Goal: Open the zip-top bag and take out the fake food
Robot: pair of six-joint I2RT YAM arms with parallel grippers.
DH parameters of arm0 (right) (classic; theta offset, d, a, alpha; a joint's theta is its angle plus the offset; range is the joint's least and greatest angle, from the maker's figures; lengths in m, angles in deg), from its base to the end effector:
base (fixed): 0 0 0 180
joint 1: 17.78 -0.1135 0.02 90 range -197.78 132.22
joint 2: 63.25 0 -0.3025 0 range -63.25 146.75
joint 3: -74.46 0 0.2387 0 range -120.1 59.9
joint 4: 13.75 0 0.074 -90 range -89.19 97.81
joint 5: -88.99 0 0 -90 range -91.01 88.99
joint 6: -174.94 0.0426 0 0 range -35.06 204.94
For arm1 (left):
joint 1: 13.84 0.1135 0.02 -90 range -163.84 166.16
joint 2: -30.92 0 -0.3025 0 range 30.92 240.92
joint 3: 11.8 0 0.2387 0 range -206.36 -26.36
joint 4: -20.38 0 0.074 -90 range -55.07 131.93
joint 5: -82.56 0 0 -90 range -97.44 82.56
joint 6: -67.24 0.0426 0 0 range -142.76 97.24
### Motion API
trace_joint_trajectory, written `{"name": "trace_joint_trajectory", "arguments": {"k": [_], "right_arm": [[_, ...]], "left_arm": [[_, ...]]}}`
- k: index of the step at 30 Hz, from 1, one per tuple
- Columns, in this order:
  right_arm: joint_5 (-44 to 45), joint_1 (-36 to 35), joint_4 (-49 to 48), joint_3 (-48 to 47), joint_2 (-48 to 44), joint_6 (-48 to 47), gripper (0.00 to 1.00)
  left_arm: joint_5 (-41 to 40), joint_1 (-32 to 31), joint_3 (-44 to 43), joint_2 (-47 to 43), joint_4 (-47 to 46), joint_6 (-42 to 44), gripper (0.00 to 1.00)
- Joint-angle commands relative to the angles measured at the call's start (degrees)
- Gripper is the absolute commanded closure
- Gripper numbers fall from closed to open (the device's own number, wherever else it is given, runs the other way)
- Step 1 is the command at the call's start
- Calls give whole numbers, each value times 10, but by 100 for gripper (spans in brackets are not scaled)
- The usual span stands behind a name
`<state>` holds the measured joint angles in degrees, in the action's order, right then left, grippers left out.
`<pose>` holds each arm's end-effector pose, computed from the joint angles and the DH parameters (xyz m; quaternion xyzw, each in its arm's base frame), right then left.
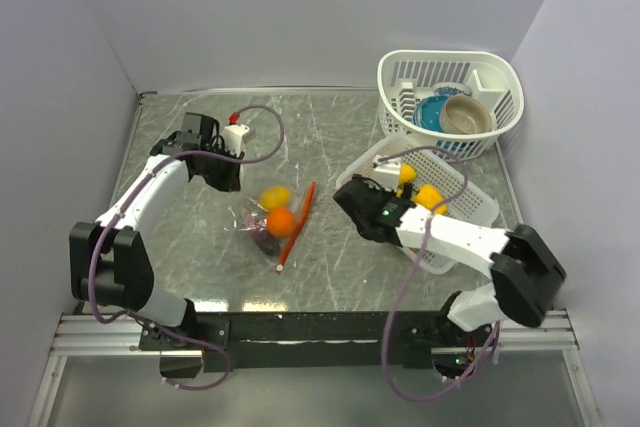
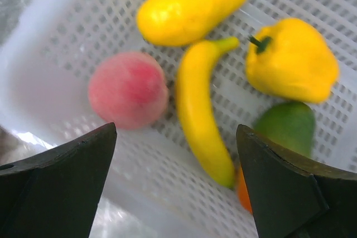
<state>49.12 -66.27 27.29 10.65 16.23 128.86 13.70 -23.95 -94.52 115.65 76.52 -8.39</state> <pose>0.1903 0.1657 0.2618 0.0867 0.8720 -0.0936 0.4726 0.2836 -0.0662 0.3097 0.2496 0.9131 -0.1663 0.2761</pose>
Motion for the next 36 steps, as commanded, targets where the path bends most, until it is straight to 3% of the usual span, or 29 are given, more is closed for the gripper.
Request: {"name": "trace_joint_trajectory", "arguments": {"k": [1,8,13,19,23,28,36], "right_arm": [[-46,5,-54,-58,83,-39,6],[-108,-37,-92,-71,115,-45,16],[-55,-48,-52,-88,110,-36,11],[23,-77,-23,-110,43,-56,8],[43,-148,-76,-117,7,-109,9],[-22,-210,-174,-100,16,-165,13],[-115,-234,-280,-125,145,-212,21]], "left_arm": [[-46,-1,30,27,-48,22,99],[-95,-1,68,71,-106,42,99],[-116,-1,73,105,-134,49,99],[-162,2,103,131,-176,86,99],[-202,22,129,148,-203,123,99],[-196,78,134,152,-199,161,99],[-210,97,137,150,-202,188,99]]}}
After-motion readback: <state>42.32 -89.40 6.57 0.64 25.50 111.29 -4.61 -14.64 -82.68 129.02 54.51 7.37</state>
